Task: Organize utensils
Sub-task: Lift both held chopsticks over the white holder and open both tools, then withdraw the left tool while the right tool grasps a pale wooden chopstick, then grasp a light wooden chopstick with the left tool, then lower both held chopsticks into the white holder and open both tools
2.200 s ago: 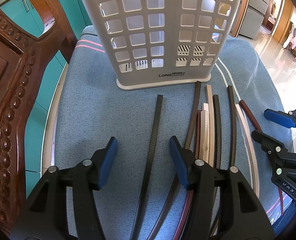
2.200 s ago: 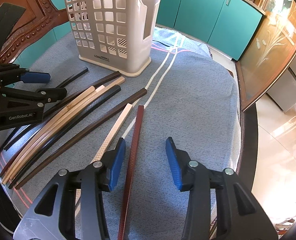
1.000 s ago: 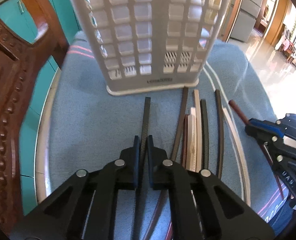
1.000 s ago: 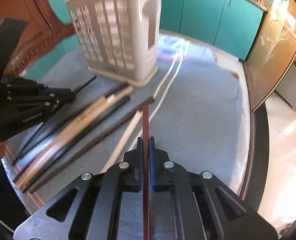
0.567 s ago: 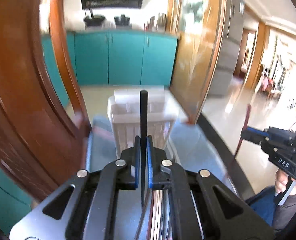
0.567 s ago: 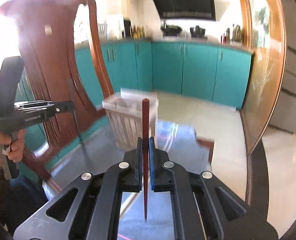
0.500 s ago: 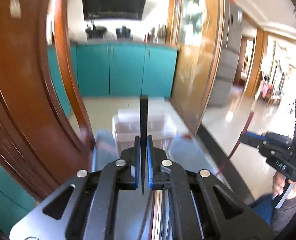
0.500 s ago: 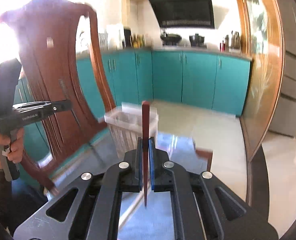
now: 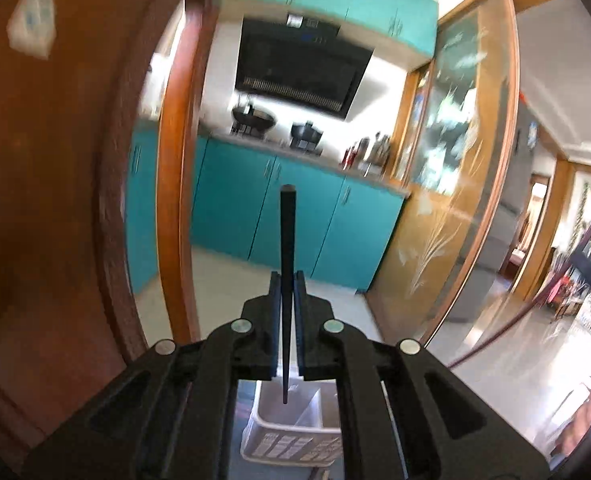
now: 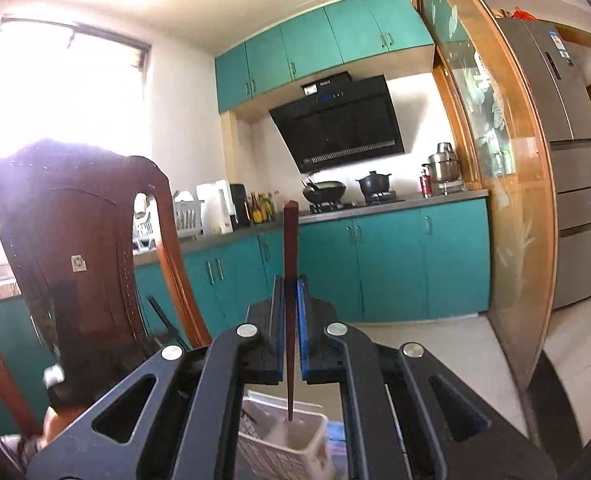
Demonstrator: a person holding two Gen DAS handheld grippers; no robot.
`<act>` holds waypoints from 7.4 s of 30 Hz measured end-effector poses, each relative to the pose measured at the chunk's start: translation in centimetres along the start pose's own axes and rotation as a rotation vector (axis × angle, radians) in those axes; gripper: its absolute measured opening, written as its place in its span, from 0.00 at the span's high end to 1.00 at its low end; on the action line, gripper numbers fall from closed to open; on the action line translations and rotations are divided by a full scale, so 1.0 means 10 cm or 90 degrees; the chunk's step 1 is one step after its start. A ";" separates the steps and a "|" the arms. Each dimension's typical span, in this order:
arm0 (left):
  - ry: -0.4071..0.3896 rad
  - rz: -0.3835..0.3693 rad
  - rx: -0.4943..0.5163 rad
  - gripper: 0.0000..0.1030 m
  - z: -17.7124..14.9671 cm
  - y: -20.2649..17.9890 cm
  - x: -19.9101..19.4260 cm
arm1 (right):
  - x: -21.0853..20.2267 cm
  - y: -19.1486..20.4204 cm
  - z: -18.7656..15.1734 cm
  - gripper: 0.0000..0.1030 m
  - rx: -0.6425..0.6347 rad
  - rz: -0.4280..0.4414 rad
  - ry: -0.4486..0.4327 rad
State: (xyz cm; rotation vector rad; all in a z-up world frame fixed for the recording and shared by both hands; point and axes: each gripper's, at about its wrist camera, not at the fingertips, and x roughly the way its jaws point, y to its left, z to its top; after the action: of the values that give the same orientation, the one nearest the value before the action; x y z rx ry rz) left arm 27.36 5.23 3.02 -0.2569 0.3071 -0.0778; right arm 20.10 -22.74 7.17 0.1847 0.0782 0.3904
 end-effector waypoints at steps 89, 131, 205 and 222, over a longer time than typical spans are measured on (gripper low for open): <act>0.509 -0.066 0.182 0.82 -2.42 -0.14 0.46 | 0.45 -0.28 -2.58 0.87 -0.077 -0.105 0.640; 0.489 0.040 0.128 0.63 -2.24 0.42 0.50 | 0.42 -0.10 -2.60 0.94 -0.076 -0.021 0.666; 0.412 0.051 0.136 0.93 -2.13 0.24 0.66 | 0.48 -0.08 -2.47 0.94 -0.101 -0.097 0.543; 0.143 -0.028 0.123 0.93 -0.93 -0.04 -0.64 | -0.48 -0.02 -1.07 0.94 -0.026 -0.018 0.299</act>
State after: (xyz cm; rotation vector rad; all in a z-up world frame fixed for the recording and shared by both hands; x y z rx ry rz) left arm 18.41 3.36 -3.63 -0.0624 0.5142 -0.1790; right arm 14.55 -22.97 -3.13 0.0486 0.5345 0.4007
